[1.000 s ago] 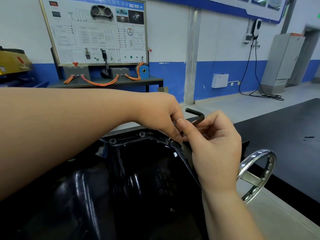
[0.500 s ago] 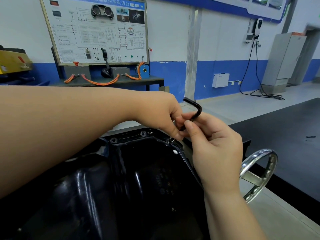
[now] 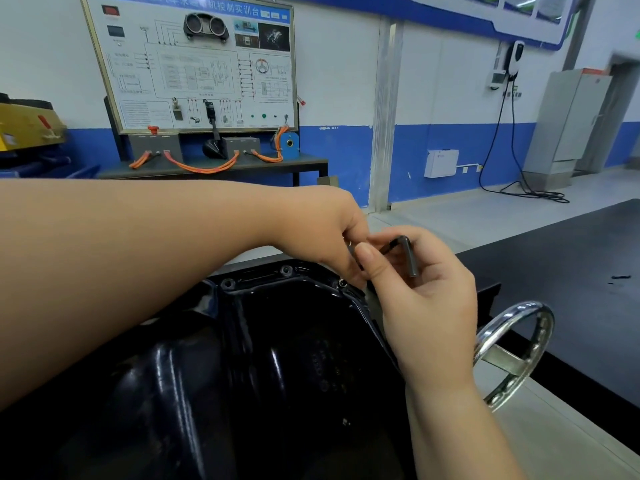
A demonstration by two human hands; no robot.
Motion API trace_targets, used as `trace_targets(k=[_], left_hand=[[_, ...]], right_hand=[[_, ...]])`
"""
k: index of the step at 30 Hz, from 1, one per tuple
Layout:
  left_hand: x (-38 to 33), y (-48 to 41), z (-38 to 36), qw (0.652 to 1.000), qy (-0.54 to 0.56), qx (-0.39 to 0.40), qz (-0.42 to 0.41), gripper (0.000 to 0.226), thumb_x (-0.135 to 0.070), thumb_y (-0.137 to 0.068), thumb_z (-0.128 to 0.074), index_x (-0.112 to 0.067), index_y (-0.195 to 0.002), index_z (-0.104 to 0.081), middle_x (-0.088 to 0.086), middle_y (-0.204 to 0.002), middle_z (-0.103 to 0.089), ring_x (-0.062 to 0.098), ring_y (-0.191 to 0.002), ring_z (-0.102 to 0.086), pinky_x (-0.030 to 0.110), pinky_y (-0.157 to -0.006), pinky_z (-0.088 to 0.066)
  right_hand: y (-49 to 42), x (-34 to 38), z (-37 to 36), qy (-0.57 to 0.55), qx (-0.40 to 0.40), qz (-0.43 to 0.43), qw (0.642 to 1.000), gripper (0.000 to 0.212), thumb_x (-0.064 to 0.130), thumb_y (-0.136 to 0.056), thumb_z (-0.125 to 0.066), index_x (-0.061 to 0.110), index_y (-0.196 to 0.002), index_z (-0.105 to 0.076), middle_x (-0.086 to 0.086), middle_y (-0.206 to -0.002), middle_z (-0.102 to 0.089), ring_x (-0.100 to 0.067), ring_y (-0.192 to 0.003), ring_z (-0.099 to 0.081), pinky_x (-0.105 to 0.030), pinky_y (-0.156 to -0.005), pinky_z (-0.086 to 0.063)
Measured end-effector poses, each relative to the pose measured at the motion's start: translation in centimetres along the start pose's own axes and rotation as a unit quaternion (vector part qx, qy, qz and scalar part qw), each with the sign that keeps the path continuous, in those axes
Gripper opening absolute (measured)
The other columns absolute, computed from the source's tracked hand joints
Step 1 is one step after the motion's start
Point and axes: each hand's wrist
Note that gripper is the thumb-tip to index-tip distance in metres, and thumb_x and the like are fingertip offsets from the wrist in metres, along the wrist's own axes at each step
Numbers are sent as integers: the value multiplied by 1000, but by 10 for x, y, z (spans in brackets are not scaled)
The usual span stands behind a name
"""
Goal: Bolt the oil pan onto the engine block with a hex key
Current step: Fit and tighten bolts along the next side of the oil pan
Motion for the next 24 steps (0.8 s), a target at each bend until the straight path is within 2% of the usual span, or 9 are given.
trace_targets(k=[2,4,6,10,13,15,18,22,24], left_hand=[[0,-1,0,1000,-5,-6,3,21,-33,-74,-74,-30,-59,-59,-8,-56,-51,6,-53,-44,23,-58,-39],[1,-1,1,1000,-6,-10,5,26,-32,-74,-74,-31,-57,-56,-10,-54,-52,4,-52,-46,19,-57,-38],[2,0,1,1000,7,-11,5,28,-31,-74,-75,-32,-55,-55,-12,-56,-53,1,-54,-47,16,-60,-39],[2,0,0,1000,16,-4,3,21,-32,-74,-75,-32,-59,-61,-10,-59,-55,1,-56,-46,23,-68,-43],[1,0,0,1000,10,0,4,10,-34,-74,-74,-27,-70,-69,-1,-67,-61,9,-61,-51,29,-70,-46],[1,0,0,1000,0,7,0,17,-35,-75,-73,-31,-61,-64,-4,-62,-55,11,-61,-49,28,-64,-42],[1,0,0,1000,-21,0,10,34,-38,-73,-74,-38,-45,-56,-11,-50,-46,5,-52,-41,17,-54,-33],[1,-2,0,1000,-18,13,13,26,-39,-73,-74,-36,-55,-56,-11,-63,-56,6,-63,-51,27,-67,-45],[1,-2,0,1000,-19,12,10,29,-38,-73,-73,-35,-51,-54,-12,-57,-52,4,-58,-48,24,-62,-42]], right_hand=[[1,0,0,-37,34,8,999,18,13,-84,-61,27,-94,-69,8,-87,-72,-10,-88,-67,-27,-79,-54],[1,-1,0,-51,52,17,997,26,7,-88,-54,26,-100,-68,7,-93,-73,-12,-94,-68,-24,-82,-54],[1,-1,-1,-43,49,20,998,29,6,-87,-53,28,-97,-69,8,-91,-73,-9,-90,-69,-19,-78,-53],[0,-1,-1,-40,17,12,999,25,8,-83,-57,29,-86,-70,10,-82,-73,-8,-83,-70,-19,-72,-53],[-1,-1,0,-44,2,-3,999,22,9,-80,-63,29,-81,-72,8,-77,-73,-9,-78,-71,-18,-69,-54],[0,-1,1,-52,-12,-15,998,19,7,-77,-70,25,-78,-73,6,-72,-73,-11,-70,-70,-16,-63,-53],[0,-1,0,-46,-22,-19,999,18,6,-74,-76,22,-71,-71,3,-67,-71,-14,-64,-68,-15,-58,-51],[-3,-2,0,9,-51,-16,999,25,18,-68,-82,22,-60,-58,3,-62,-66,-16,-60,-65,-24,-58,-52],[-3,-1,0,19,-47,-18,999,26,25,-67,-79,21,-60,-54,9,-58,-62,-6,-57,-59,-17,-56,-47]])
Point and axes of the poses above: each hand's wrist, its own y-axis away from the middle knuckle, its own z-axis out of the back of the hand, x = y × z
